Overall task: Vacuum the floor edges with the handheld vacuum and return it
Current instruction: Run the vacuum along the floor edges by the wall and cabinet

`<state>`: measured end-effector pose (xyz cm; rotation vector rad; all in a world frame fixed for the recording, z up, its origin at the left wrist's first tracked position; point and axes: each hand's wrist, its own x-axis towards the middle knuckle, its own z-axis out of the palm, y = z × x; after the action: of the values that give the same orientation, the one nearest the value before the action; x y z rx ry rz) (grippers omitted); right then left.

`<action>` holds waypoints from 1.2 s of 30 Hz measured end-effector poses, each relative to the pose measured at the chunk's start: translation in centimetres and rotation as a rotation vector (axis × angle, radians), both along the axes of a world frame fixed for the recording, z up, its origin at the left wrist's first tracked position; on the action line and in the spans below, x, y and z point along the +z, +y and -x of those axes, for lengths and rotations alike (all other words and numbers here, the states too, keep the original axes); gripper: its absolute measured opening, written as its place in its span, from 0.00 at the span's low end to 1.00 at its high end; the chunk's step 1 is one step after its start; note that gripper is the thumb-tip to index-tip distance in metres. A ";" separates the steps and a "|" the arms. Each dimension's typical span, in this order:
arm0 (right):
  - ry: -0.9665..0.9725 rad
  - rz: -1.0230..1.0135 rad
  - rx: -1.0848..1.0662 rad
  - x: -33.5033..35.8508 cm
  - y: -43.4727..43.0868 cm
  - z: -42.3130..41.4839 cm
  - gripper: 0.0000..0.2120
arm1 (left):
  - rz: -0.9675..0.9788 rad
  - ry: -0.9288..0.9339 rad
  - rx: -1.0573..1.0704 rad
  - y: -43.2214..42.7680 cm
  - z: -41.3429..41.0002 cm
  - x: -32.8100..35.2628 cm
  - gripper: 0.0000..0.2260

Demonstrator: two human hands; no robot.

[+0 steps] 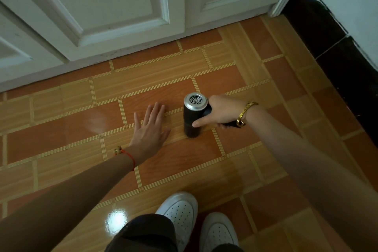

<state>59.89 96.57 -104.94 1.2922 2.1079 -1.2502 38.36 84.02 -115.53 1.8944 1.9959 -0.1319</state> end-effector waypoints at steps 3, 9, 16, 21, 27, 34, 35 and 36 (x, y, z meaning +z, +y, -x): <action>0.035 0.002 -0.070 -0.2 0.1 -0.5 0.25 | 0.003 0.001 -0.007 0.1 -0.1 0.0 0.33; 0.170 -0.299 -0.256 -1.1 0.5 -1.2 0.20 | 0.007 0.012 -0.016 0.6 -0.4 -0.3 0.33; 0.148 -0.209 -0.212 -1.5 0.7 -1.4 0.24 | -0.016 -0.004 -0.037 1.5 -1.2 -0.5 0.33; 0.257 -0.423 -0.358 -2.4 1.2 -2.4 0.27 | -0.019 0.004 -0.053 2.6 -2.1 -0.4 0.33; 0.235 -0.386 -0.393 -2.3 1.2 -3.5 0.28 | -0.117 -0.047 -0.097 3.8 -2.6 -0.4 0.29; 0.152 -0.074 -0.306 -0.7 0.4 -4.5 0.19 | -0.164 -0.112 -0.059 4.9 -2.7 -0.4 0.25; 0.175 -0.063 -0.329 -0.7 0.2 -4.6 0.17 | -0.186 -0.136 -0.056 5.0 -2.8 -0.3 0.24; 0.206 -0.057 -0.376 -0.8 0.1 -4.7 0.16 | -0.215 -0.166 -0.055 5.2 -2.9 -0.1 0.23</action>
<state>64.55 96.70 -105.77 1.7097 2.1133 -1.5419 41.29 89.17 -115.58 2.0172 1.9112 0.2272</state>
